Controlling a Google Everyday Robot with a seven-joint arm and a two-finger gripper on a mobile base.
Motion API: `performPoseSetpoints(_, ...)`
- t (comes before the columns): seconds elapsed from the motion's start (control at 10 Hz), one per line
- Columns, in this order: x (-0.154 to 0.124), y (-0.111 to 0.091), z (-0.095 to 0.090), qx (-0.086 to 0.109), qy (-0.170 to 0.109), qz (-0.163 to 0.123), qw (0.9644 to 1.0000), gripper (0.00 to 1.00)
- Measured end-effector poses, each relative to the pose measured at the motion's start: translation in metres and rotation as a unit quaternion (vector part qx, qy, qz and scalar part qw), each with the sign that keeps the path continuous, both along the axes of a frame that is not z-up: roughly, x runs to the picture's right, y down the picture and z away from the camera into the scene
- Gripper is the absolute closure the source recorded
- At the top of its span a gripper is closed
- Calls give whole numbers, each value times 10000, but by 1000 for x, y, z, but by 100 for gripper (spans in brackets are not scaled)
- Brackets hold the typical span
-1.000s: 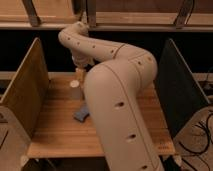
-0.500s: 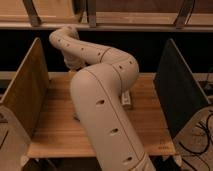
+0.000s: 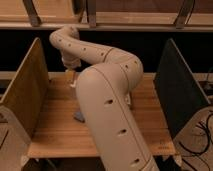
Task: Place the ceramic cup over the eraser
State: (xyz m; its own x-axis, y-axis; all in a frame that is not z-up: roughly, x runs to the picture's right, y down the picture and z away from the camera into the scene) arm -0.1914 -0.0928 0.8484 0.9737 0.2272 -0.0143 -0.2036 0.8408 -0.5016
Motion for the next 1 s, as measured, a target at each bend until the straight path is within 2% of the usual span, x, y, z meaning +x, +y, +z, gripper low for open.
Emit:
performPoseSetpoints(0.1,-15,-1,0,186,-557,93,9982,26)
performPoseSetpoints(0.2,-24,2,-2,277,-953,152,9949,26)
performPoseSetpoints(0.4,-34,4,-6,394,-1438,235,9885,26)
performPoseSetpoints(0.5,-37,4,-8,413,-1512,245,9873,26)
performPoseSetpoints(0.7,-39,5,-8,403,-1516,231,9874,26)
performPoseSetpoints(0.8,-36,7,-2,358,-1414,206,9891,26)
performPoseSetpoints(1.0,-30,15,15,184,-1025,99,9945,26)
